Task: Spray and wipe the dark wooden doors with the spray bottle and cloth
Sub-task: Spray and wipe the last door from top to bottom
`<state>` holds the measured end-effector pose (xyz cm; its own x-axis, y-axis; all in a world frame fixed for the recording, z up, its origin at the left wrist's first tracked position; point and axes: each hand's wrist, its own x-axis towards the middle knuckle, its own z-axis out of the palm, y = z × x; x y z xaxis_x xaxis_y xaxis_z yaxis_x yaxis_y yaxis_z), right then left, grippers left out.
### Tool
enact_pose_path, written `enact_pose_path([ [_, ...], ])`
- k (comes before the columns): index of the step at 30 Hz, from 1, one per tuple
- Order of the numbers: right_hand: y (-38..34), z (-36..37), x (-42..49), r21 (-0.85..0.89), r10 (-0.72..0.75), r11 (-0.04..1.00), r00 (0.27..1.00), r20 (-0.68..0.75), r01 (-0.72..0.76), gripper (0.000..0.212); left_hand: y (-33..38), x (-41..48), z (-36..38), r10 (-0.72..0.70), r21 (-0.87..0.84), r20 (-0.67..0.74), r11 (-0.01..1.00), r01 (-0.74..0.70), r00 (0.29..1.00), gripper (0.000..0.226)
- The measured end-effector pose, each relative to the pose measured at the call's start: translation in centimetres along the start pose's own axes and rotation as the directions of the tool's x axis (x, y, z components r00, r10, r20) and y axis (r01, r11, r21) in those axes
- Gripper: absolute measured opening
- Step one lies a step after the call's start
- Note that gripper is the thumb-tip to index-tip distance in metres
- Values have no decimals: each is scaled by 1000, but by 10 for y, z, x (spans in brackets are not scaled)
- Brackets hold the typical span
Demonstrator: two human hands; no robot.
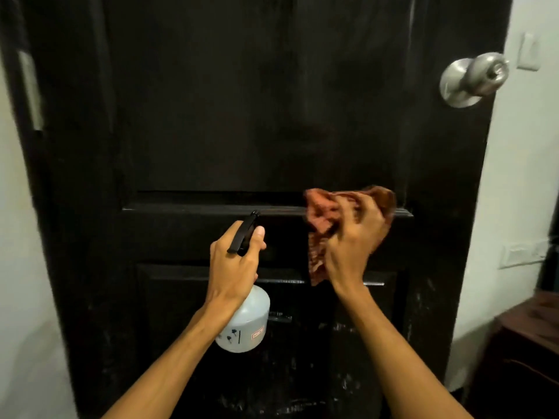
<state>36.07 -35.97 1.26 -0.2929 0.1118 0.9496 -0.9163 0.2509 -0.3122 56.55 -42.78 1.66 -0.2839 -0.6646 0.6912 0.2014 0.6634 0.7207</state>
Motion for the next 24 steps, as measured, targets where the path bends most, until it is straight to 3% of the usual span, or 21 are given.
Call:
enact_pose_path([
  [1,-1,-3,3,6,143,990,986,-87,-143,42,-2,3,-4,3,4,9,1000,-3,1000,18],
  [2,-8,-1,2,-8,184,983,977,-110,-186,42,-5,7,-7,8,14,16,1000,-9,1000,18],
  [3,-16,3,0,-19,120,992,991,-62,-122,45,-7,11,-7,11,26,29,1000,-12,1000,18],
  [5,-24,15,-13,-12,-161,987,981,105,163,50,-7,16,-2,11,35,84,999,-14,996,16],
  [6,-19,17,-16,-4,-244,969,962,124,247,53,-5,17,3,16,30,122,999,-20,992,16],
  [7,-11,16,-12,-6,-233,972,969,80,234,54,-3,17,9,23,19,161,999,-26,987,16],
  [9,13,10,1,-14,39,999,989,-142,-41,56,3,17,19,32,-19,220,999,-29,975,15],
  [10,24,5,7,-8,185,981,950,-251,-193,58,4,16,22,40,-29,229,999,-34,973,14],
  [12,28,3,11,-40,286,950,913,-292,-311,63,1,18,22,60,-25,211,998,-56,976,16],
  [14,2,12,-1,-64,215,973,971,-108,-222,72,-9,21,13,48,-24,154,999,-45,987,18],
  [16,-38,25,-20,-16,1,1000,993,119,1,74,-19,25,-5,36,1,56,999,-36,998,19],
  [18,-71,41,-37,33,-250,967,911,329,253,78,-26,28,-28,31,27,-28,999,-30,999,18],
  [19,-81,49,-39,33,-339,935,865,371,353,78,-30,30,-42,29,40,-52,999,-27,998,18],
  [20,-87,56,-36,14,-355,927,866,354,374,79,-33,32,-55,25,52,-62,998,-22,998,19],
  [22,-94,65,-31,-52,-154,984,968,200,168,77,-39,36,-81,14,73,-74,997,-9,997,21],
  [24,-110,69,-30,-87,6,996,996,89,2,76,-45,39,-104,17,108,-100,994,-6,995,22],
])
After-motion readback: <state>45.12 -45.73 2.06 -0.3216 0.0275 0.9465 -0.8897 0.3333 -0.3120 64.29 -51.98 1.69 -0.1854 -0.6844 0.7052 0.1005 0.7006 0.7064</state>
